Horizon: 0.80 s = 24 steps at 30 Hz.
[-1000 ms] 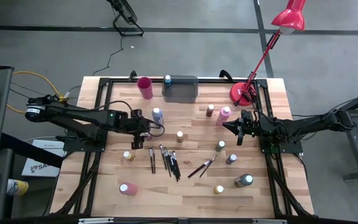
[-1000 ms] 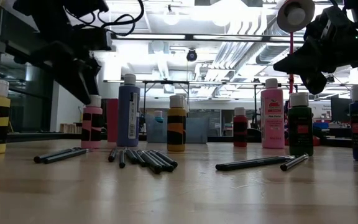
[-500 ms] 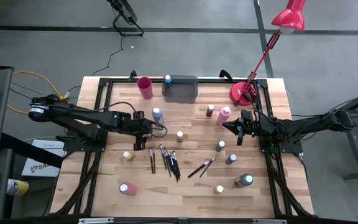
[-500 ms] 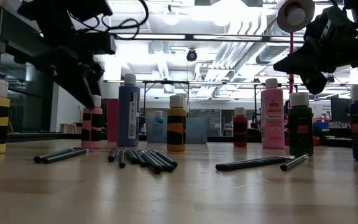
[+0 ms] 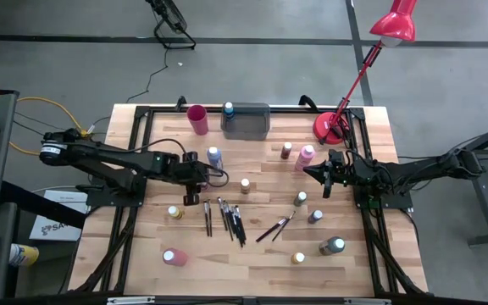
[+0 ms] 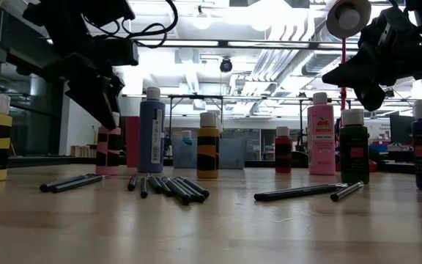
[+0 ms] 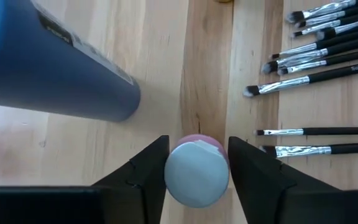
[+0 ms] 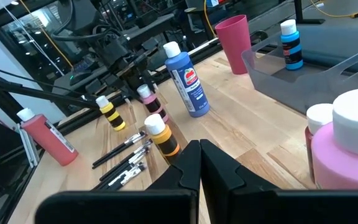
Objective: Pick & Place Paint Supplies
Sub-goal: Put the pink paint bottle into the black bin
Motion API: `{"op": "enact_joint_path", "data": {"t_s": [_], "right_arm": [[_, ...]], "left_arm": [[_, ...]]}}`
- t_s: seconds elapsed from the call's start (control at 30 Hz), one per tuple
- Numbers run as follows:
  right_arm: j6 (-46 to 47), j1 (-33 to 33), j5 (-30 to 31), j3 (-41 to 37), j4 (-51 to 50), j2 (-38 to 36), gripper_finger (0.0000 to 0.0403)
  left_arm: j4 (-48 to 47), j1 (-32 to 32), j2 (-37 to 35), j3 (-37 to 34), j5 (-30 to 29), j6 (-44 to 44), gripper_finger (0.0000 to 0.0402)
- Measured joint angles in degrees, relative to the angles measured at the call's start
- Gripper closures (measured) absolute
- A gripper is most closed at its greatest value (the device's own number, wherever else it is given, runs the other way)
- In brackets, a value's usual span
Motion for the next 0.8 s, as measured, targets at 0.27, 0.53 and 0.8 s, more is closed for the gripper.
{"op": "enact_joint_path", "data": {"t_s": [0.27,0.53,0.8], "right_arm": [[0.0,0.0,0.0,0.0,0.0,0.0,0.0400],[0.0,0.0,0.0,0.0,0.0,0.0,0.0400],[0.0,0.0,0.0,0.0,0.0,0.0,0.0400]], "left_arm": [[-0.4,0.0,-0.7,0.0,0.6,0.2,0.0247],[-7.8,0.0,-2.1,4.7,1.4,0.4,0.0247],[-24.2,0.0,-3.0,18.0,-0.1,3.4,0.0247]]}}
